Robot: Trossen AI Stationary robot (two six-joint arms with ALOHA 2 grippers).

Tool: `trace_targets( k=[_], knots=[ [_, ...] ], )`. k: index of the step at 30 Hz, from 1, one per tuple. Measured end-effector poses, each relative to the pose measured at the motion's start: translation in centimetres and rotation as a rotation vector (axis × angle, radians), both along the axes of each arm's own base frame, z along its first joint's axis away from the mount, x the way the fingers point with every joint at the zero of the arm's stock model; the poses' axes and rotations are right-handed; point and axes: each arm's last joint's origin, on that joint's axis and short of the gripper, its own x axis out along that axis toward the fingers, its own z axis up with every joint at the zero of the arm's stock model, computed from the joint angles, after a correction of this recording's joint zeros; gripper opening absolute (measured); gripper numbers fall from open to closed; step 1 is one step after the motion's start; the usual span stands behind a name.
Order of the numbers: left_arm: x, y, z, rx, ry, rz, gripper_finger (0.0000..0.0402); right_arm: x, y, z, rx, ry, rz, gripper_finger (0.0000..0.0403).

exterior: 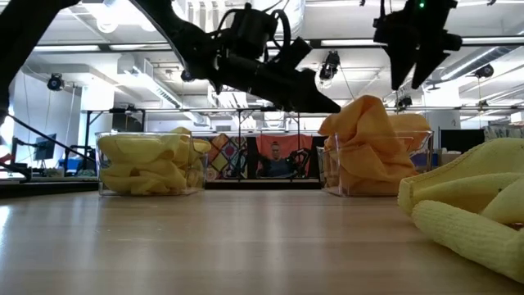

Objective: Sort microfiber towel by color & place in baskets
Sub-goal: Put the orange microfiber cloth into the right transparent bin

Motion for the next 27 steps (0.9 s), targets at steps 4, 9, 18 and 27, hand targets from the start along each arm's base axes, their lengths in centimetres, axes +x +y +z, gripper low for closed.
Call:
trace_targets(
  k=[4, 9, 18, 27],
  knots=[
    [0.5, 0.5, -0.5, -0.002, 0.004, 0.006, 0.0000, -0.9, -0.5, -0.4, -0.011, 0.060, -0.085, 0.0278],
    [0.4, 1.3, -0.6, -0.005, 0.003, 0.023, 0.0000, -2.0, -1.1, -0.7, -0.039, 0.133, -0.200, 0.0235],
    [0.2, 2.4, -1.7, -0.038, 0.028, 0.042, 0.0000, -2.9, -1.7, -3.6, -0.040, 0.196, -0.285, 0.0146],
    [0.6, 2.6, -2.9, -0.045, 0.054, 0.040, 0.0000, -3.0, -1.8, -6.6, -0.070, 0.051, -0.298, 0.0081]
  ],
)
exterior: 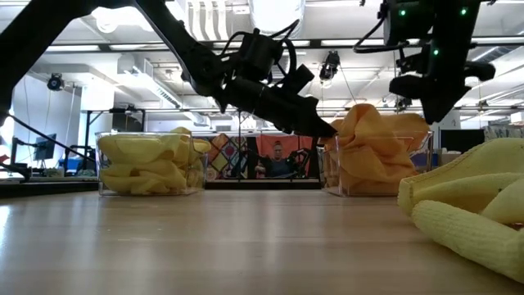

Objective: Sort microfiber towel by color & place in baskets
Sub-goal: Put the orange microfiber cloth into the right transparent bin

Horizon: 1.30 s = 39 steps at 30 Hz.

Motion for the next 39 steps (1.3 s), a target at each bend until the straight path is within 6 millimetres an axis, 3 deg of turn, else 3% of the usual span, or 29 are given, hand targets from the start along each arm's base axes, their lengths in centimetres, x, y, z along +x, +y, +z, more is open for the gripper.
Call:
trace_targets(
  k=[3, 15, 27, 39],
  knots=[
    [0.2, 0.0, 0.1, -0.004, -0.008, -0.007, 0.0000, 0.3, 0.0, -0.5, -0.014, -0.052, 0.034, 0.0072],
    [0.2, 0.0, 0.1, -0.007, -0.007, -0.013, 0.0000, 2.8, -0.4, 0.6, -0.052, -0.277, 0.197, 0.0070],
    [0.2, 0.0, 0.1, -0.023, -0.010, -0.007, 0.0000, 5.4, -0.8, 0.1, -0.045, -0.357, 0.325, 0.0070],
    [0.2, 0.0, 0.0, -0.038, -0.012, -0.001, 0.0000, 6.7, -1.0, -4.2, 0.025, -0.189, 0.396, 0.0070]
  ],
)
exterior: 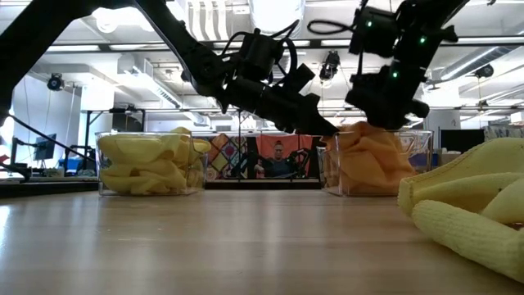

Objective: Sort microfiber towel by color & place in baskets
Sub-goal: Put the orange microfiber cloth into the right transparent bin

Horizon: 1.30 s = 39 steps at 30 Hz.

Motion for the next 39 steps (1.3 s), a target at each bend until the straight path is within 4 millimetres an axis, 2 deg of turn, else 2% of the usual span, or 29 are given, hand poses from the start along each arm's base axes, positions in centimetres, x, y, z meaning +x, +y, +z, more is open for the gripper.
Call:
trace_targets(
  k=[5, 14, 24, 30, 33, 39],
  knots=[
    [-0.1, 0.0, 0.4, -0.041, -0.011, 0.014, 0.0000, 0.3, -0.1, -0.8, 0.008, 0.034, -0.001, 0.0070],
    [-0.9, -0.2, 2.7, -0.073, -0.029, 0.020, 0.0000, -0.3, -1.0, -1.5, 0.052, 0.056, -0.011, 0.0070],
    [-3.5, -0.8, 5.9, -0.038, -0.085, 0.013, 0.0000, 0.0, -1.4, -2.3, 0.069, 0.074, -0.003, 0.0070],
    [-5.4, -1.2, 6.6, -0.041, -0.087, 0.014, 0.0000, -0.4, -1.2, -1.4, 0.056, 0.037, 0.005, 0.0070],
    [-6.9, -1.6, 8.0, -0.037, -0.126, 0.012, 0.0000, -0.7, -1.2, -0.7, 0.048, 0.008, 0.005, 0.0073],
    [-10.9, -2.6, 10.3, -0.024, -0.190, 0.009, 0.0000, -1.3, -0.9, 0.9, 0.055, -0.050, -0.024, 0.0118]
  ],
)
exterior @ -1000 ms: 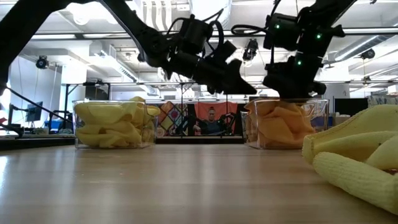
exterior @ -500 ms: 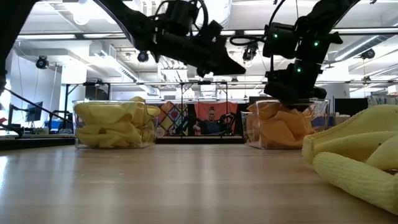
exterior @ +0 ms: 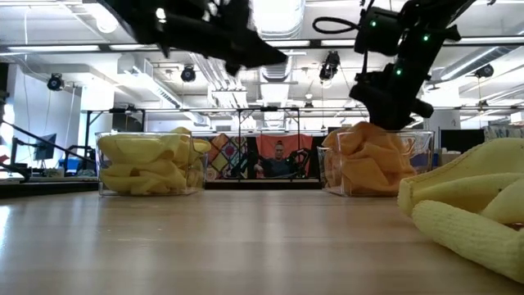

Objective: Sort microfiber towel by color & place in baskets
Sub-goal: Put the orange microfiber cloth into the right transparent bin

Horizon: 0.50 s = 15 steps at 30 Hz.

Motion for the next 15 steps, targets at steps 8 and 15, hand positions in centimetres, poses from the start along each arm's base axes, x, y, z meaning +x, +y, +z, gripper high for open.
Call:
trace_targets(
  k=[8, 15],
  knots=[
    [-7.4, -1.7, 1.9, 0.028, -0.120, 0.007, 0.0000, -0.6, 0.2, 2.3, 0.021, 0.044, -0.022, 0.0187],
    [-11.3, -2.6, 1.7, -0.004, -0.203, 0.011, 0.0000, -0.1, 0.0, 5.7, -0.002, 0.027, 0.003, 0.0206]
  ],
)
